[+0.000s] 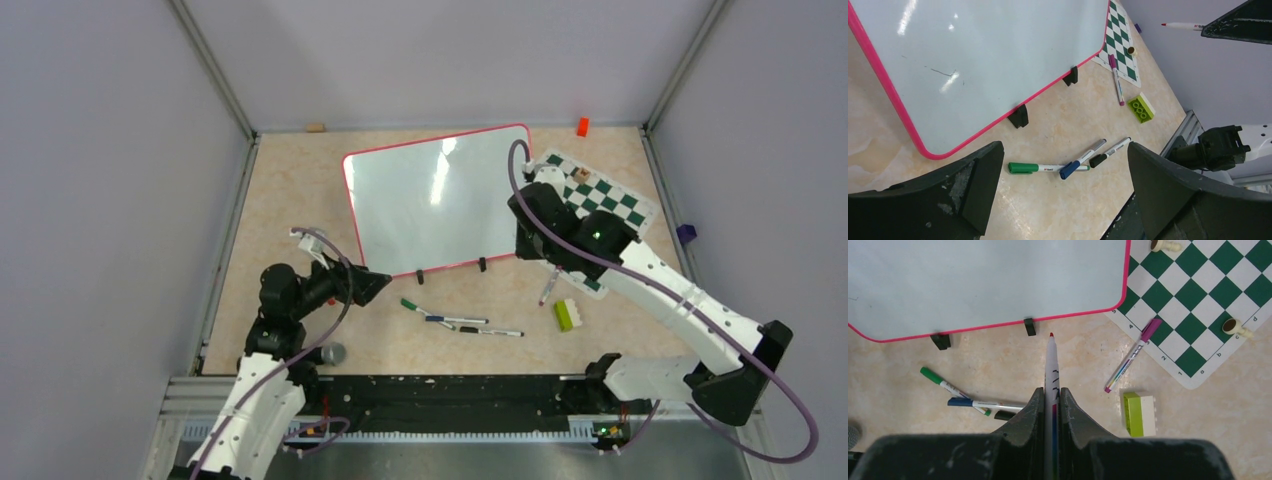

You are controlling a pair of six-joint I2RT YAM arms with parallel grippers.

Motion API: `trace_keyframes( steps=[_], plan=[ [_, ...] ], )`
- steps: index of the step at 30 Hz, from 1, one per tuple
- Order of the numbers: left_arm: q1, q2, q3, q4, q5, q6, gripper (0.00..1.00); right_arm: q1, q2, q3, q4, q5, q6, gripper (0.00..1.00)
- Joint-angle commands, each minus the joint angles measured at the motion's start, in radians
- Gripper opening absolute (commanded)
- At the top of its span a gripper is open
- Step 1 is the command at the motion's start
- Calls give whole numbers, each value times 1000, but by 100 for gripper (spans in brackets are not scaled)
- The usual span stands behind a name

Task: Write a sentence on the whiteboard
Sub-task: Move the whiteboard to the center of the board.

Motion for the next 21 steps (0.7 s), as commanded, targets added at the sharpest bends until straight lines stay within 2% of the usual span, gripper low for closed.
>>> trace_keyframes(
  steps=[1,11,15,21],
  plan=[
    [4,-34,10,-30,-91,39,99,-8,-66,12,45,-9,-73,0],
    [4,-41,61,-108,-203,101,99,-8,-177,-100,170,-141,-142,0],
    [4,-45,29,-32,-200,109,99,-8,-231,-139,208,-184,-185,0],
    [5,13,-3,114,-205,103,99,-7,-351,-251,374,-303,-249,0]
  ],
)
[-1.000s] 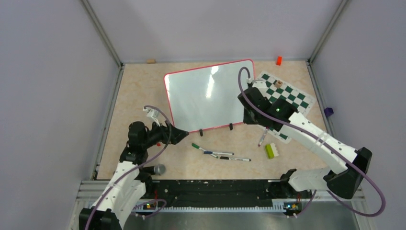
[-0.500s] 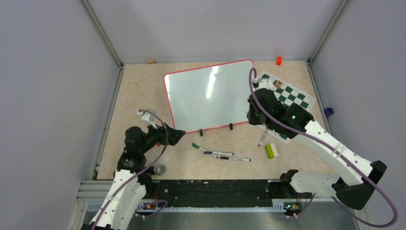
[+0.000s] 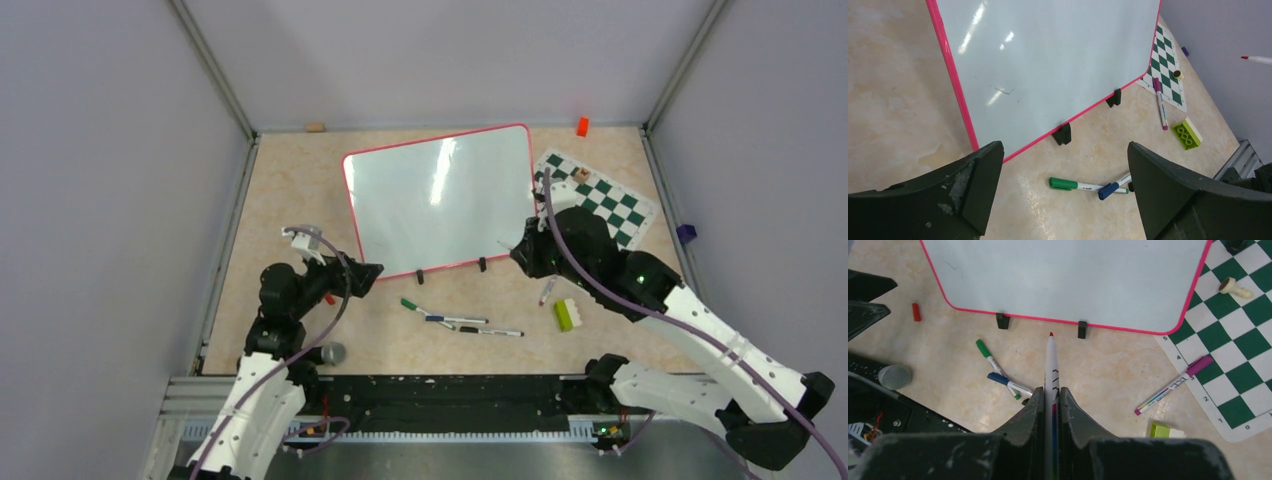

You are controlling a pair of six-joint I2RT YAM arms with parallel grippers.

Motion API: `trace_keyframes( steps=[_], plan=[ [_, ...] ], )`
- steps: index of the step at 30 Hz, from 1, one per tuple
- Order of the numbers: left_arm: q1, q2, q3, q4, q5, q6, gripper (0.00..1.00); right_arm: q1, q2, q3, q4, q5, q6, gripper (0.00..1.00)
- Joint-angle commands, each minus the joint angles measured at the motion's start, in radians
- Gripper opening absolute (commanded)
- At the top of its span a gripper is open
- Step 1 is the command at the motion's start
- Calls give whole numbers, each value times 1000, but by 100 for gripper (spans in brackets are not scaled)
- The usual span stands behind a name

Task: Write a sentence on the whiteboard
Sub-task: Move the whiteboard to the center of the board.

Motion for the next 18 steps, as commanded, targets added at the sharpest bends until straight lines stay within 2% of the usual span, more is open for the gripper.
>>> trace_keyframes(
  steps=[1,5,9,14,18],
  plan=[
    [5,59,-8,185,-10,19,99,-7,-104,-68,183,-108,-61,0],
    [7,167,-32,334,20,45,99,-8,-140,-114,272,-129,-75,0],
    [13,259,-98,549,41,47,99,-8,-108,-97,297,-98,-105,0],
    [46,317,-108,589,51,104,99,-7,-52,-86,363,-37,-123,0],
    [104,352,-133,676,89,63,99,-8,-8,-84,454,-59,-129,0]
  ],
)
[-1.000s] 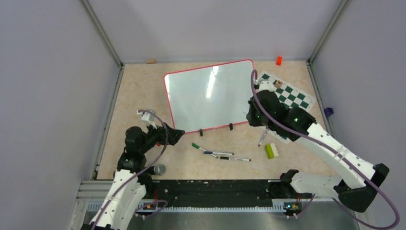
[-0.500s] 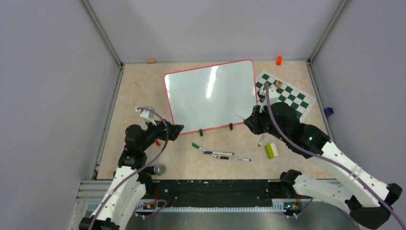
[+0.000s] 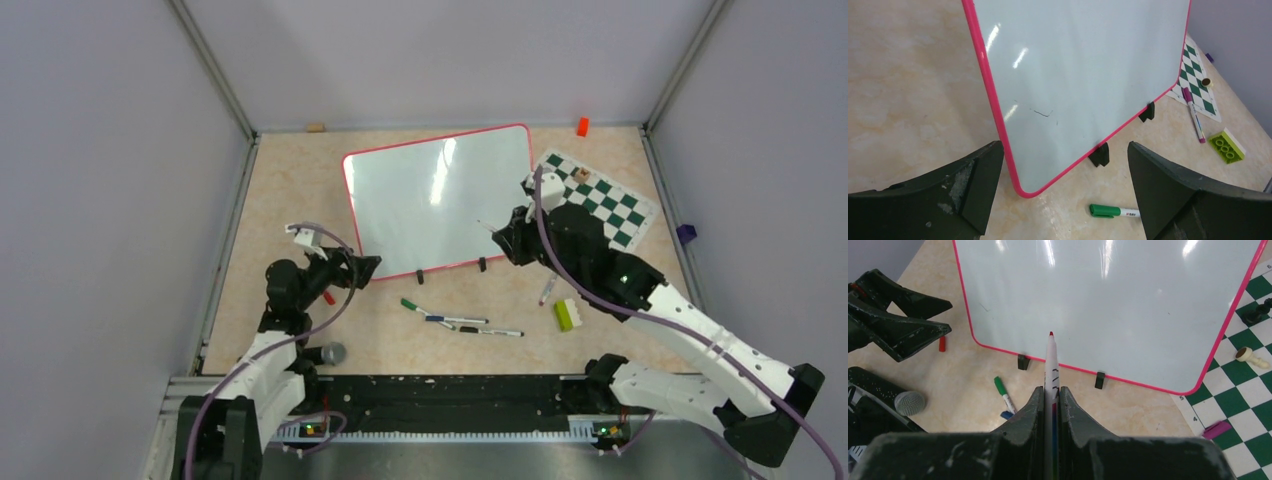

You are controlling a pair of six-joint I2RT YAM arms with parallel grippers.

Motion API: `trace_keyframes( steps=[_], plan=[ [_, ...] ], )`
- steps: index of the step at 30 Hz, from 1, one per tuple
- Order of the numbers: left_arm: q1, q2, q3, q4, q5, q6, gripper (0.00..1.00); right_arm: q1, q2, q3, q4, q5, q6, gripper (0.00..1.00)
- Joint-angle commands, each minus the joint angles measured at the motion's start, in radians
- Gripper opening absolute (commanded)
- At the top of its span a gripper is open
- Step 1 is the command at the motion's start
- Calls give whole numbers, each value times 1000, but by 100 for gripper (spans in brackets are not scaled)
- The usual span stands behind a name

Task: Write a sentence on the whiteboard
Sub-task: Move the whiteboard to the center of the board.

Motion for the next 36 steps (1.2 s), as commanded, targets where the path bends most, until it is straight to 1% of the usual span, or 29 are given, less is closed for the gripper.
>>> trace_keyframes(
  steps=[1,5,9,12,14,16,20,23,27,31,33,35,36],
  plan=[
    [62,36,-29,198,47,-18,99,-8,34,24,173,-2,-29,0],
    [165,132,-69,403,137,-116,99,-8,57,13,266,-27,-46,0],
    [236,250,-72,529,191,-189,99,-8,83,19,296,-43,-57,0],
    [267,312,-75,593,225,-225,99,-8,89,22,294,-48,-61,0],
    [276,327,-60,579,249,-222,99,-8,82,17,293,-50,-69,0],
    [283,324,-51,542,239,-211,98,-8,72,11,291,-49,-79,0],
    [286,339,-43,565,227,-207,98,-8,56,13,282,-40,-98,0],
    [285,394,-5,573,235,-201,98,-9,53,24,271,-33,-104,0],
    [285,531,76,654,330,-230,99,-7,49,22,267,-44,-102,0],
    [285,687,150,817,407,-295,98,-9,41,15,269,-54,-98,0],
    [284,797,209,901,471,-358,97,-7,40,13,269,-54,-100,0],
    [285,908,271,1039,541,-475,97,-7,37,12,270,-56,-101,0],
    [284,954,311,1067,571,-503,97,-8,38,12,269,-55,-101,0]
  ],
)
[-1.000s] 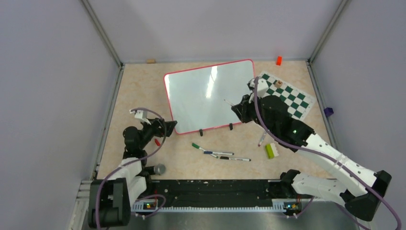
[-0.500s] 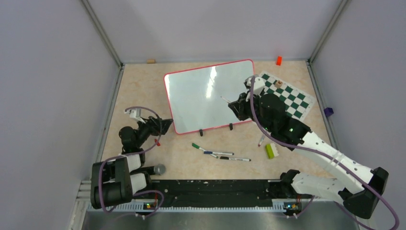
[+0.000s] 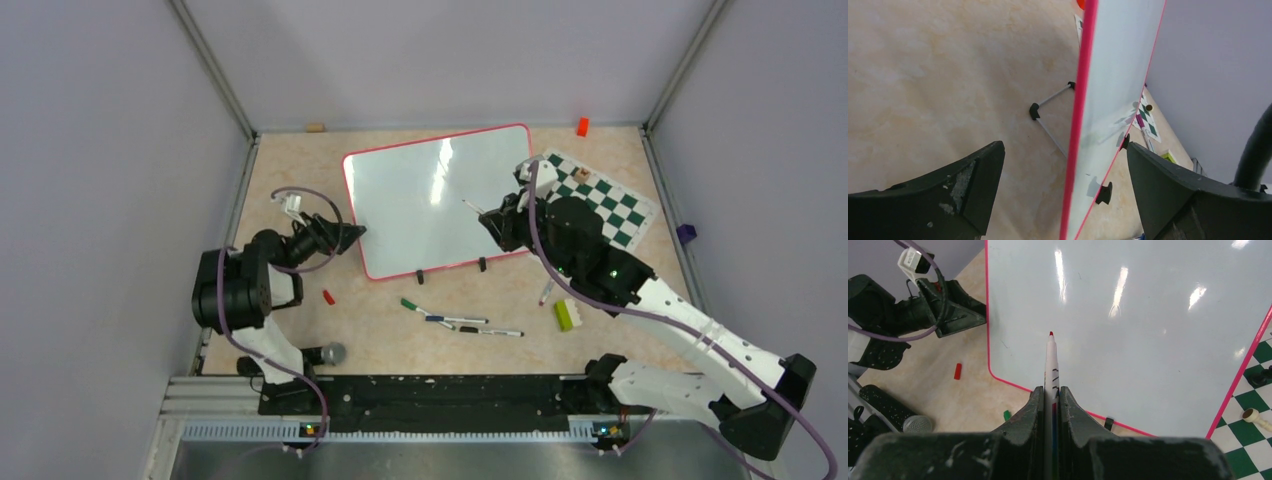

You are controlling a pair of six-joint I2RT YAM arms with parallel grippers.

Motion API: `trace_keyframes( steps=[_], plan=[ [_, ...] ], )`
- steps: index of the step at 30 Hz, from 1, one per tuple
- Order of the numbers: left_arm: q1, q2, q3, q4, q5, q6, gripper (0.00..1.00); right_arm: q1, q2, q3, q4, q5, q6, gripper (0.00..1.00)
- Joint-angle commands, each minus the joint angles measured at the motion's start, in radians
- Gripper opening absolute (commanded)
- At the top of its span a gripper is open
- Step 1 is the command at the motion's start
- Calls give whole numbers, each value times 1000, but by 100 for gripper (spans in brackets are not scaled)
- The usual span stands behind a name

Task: Write a sentence on the whiteboard
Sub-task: Move the whiteboard to the center of the board.

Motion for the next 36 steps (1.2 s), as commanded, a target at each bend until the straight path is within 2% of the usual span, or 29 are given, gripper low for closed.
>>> trace_keyframes(
  steps=[1,7,13,14,16,18,21,23,24,36],
  plan=[
    [2,179,149,293,183,-202,95,-8,-27,11,29,-12,-11,0],
    [-21,163,150,283,184,-180,97,-8,-25,7,33,-10,-11,0],
    [-72,197,205,294,252,-196,99,-9,-21,6,35,-20,-7,0],
    [-79,196,211,294,258,-193,96,-8,-21,5,35,-20,-7,0],
    [-85,193,210,294,263,-187,75,-8,-22,3,31,-21,-4,0],
    [-87,183,201,294,262,-177,60,-8,-25,3,25,-23,-2,0],
    [-102,170,193,294,274,-161,32,-8,-29,-2,19,-21,-1,0],
    [-113,173,201,293,295,-159,6,-8,-32,-3,14,-21,2,0],
    [-120,175,206,293,306,-159,0,-8,-34,-4,11,-21,5,0],
    [-169,176,218,294,362,-118,0,-9,-50,-3,-8,-28,13,0]
  ],
)
